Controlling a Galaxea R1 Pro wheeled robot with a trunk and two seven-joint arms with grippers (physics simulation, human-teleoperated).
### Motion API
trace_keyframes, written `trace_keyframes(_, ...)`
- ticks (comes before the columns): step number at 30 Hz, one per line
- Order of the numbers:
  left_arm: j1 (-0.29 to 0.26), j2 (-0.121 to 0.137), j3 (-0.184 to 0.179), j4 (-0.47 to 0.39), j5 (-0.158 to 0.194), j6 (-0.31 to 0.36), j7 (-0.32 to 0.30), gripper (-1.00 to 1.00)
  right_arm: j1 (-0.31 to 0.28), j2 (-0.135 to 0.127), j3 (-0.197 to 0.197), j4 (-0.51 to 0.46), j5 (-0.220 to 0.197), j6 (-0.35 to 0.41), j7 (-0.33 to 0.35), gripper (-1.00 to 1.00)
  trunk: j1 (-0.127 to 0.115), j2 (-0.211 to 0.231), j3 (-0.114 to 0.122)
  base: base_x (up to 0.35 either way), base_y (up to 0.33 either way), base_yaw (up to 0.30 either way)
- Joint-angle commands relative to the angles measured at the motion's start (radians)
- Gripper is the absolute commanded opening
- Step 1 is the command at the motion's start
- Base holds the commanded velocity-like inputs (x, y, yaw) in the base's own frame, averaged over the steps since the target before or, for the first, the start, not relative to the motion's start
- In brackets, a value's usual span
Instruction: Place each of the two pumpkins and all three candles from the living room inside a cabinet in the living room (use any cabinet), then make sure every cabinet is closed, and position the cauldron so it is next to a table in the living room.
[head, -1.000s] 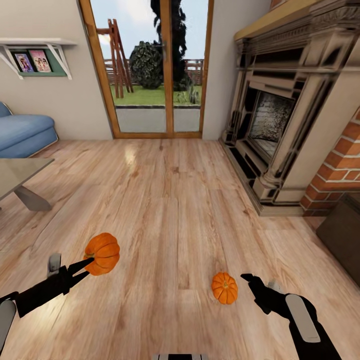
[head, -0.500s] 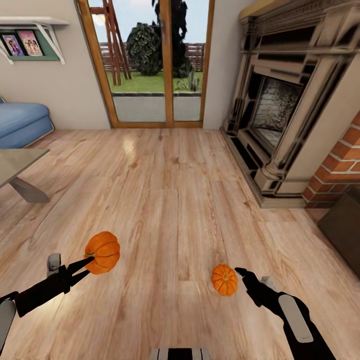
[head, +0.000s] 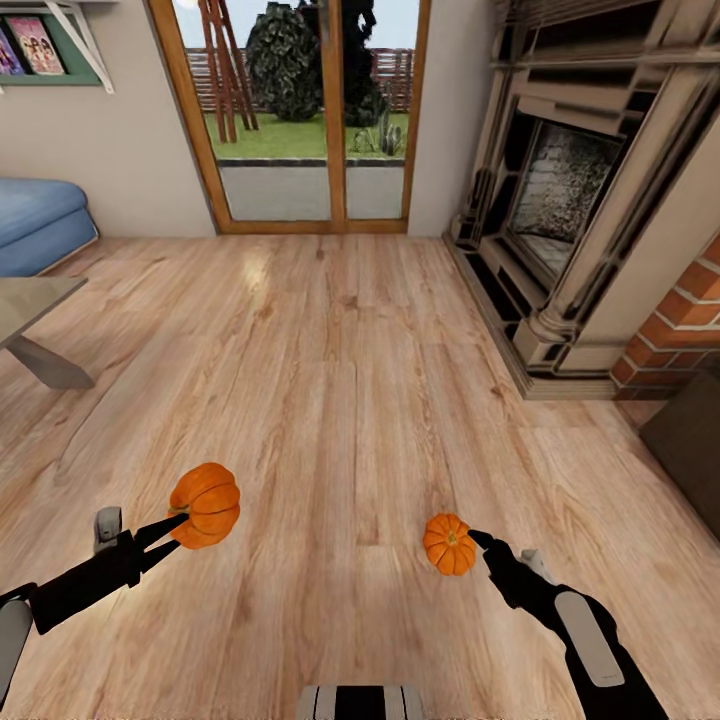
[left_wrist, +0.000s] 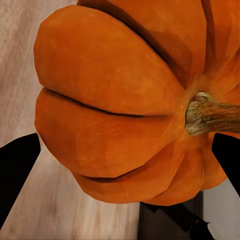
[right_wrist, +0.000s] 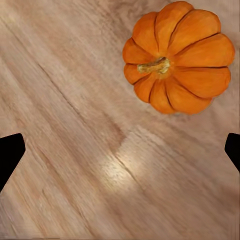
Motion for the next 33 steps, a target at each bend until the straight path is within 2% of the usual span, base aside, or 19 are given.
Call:
trace_keyframes(1,0.0,0.0,0.0,0.0,0.003,0.001,0.0,-1.0,0.0,0.0,0.0,0.0,0.0,0.0,0.015,1.0,0.0,0.0,-0.004,0.0,0.0,0.0)
trace_keyframes(6,0.0,-0.001,0.0,0.0,0.003,0.001,0.0,-1.0,0.0,-0.002,-0.001,0.002,0.001,0.001,0.075,1.0,0.003,-0.001,-0.023,0.0,0.0,0.0)
trace_keyframes(10,0.0,-0.001,0.0,0.0,0.003,0.001,0.0,-1.0,0.0,-0.006,-0.004,0.011,0.001,0.001,0.086,1.0,0.004,-0.002,-0.039,0.0,0.0,0.0)
trace_keyframes(11,0.0,-0.001,0.0,0.0,0.003,0.001,0.0,-1.0,0.001,-0.015,-0.006,0.016,0.001,0.001,0.092,1.0,0.005,-0.003,-0.043,0.0,0.0,0.0)
trace_keyframes(12,0.0,-0.001,0.0,0.0,0.003,0.001,0.0,-1.0,0.001,-0.039,-0.007,0.022,0.0,0.001,0.123,1.0,0.005,-0.003,-0.047,0.0,0.0,0.0)
trace_keyframes(13,0.0,-0.001,0.0,0.0,0.003,0.001,0.0,-1.0,0.001,-0.049,-0.008,0.03,0.0,0.001,0.147,1.0,0.006,-0.003,-0.05,0.0,0.0,0.0)
trace_keyframes(16,0.0,-0.002,0.0,0.0,0.003,0.001,0.0,-1.0,0.001,-0.071,-0.013,0.073,-0.001,-0.002,0.21,1.0,0.007,-0.004,-0.062,0.0,0.0,0.0)
trace_keyframes(19,0.0,-0.002,0.0,0.0,0.003,0.001,-0.001,-1.0,0.001,-0.087,-0.011,0.102,0.0,-0.032,0.233,1.0,0.008,-0.004,-0.074,0.0,0.0,0.0)
trace_keyframes(27,0.0,-0.003,0.0,0.0,0.003,0.001,-0.007,-1.0,0.001,-0.09,-0.003,0.113,0.032,-0.059,0.241,1.0,0.012,-0.006,-0.105,0.0,0.0,0.0)
trace_keyframes(33,0.0,-0.003,-0.001,-0.002,0.003,0.001,-0.008,-1.0,0.001,-0.09,-0.014,0.114,0.026,-0.075,0.253,1.0,0.015,-0.008,-0.128,0.0,0.0,0.0)
